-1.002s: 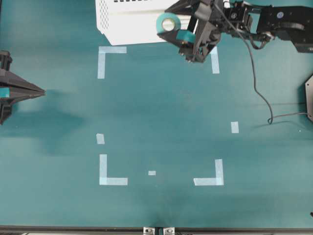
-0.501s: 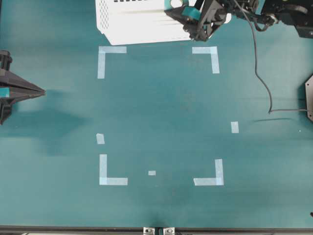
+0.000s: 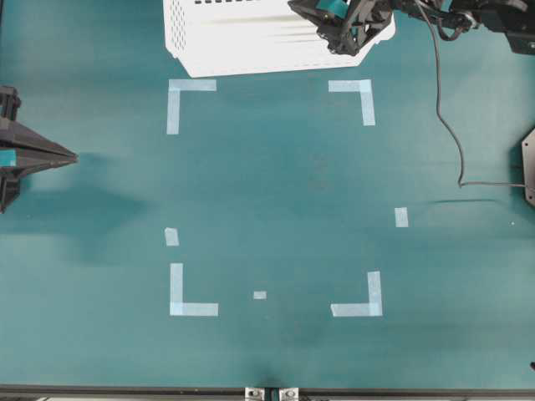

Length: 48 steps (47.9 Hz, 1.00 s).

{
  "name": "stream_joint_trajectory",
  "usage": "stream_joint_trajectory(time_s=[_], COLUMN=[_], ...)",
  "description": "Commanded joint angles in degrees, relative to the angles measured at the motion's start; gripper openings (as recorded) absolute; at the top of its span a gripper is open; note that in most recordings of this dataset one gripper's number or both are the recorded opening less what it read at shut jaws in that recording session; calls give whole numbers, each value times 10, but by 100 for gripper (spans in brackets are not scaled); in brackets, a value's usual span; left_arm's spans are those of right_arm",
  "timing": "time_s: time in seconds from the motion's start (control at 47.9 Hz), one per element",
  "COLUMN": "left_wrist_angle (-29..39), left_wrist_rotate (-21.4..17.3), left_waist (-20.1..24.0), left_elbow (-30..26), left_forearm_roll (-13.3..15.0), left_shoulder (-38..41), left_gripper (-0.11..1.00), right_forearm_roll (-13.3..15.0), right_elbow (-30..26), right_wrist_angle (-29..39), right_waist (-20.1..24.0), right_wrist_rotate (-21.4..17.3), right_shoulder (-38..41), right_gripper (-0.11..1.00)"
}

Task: Put the tape in the middle into the white basket.
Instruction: 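Lower the tape roll into the basket and open the right gripper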

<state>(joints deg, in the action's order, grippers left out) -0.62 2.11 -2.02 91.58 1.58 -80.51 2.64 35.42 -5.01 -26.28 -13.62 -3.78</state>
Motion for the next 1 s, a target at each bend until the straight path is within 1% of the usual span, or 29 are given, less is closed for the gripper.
stream_joint_trajectory(time_s=[0.0,0.752,0.773,0.835,0.877,0.94,0.981], left_wrist_angle=[-5,-5,-4,-5,-4,-5,-5], left_wrist_rotate=[0,0,0,0,0,0,0], left_waist=[-2,-2,-2,-2,-2,-2,-2], left_elbow=[-8,-8,-7,-7,-8,-7,-8], left_forearm_roll=[1,1,1,1,1,1,1], left_shoulder=[5,4,4,4,4,4,4], left_gripper=[-11,-11,-11,-11,-11,-11,-11], right_forearm_roll=[2,9,9,9,9,9,9], right_elbow=[-16,-11,-11,-11,-11,-11,-11], right_wrist_angle=[-4,-1,-1,-1,-1,-1,-1], right_waist=[-3,-3,-3,-3,-3,-3,-3], right_wrist_rotate=[0,2,2,0,0,0,0], right_shoulder=[-6,-6,-5,-6,-6,-6,-6], right_gripper=[66,67,71,86,94,100,100])
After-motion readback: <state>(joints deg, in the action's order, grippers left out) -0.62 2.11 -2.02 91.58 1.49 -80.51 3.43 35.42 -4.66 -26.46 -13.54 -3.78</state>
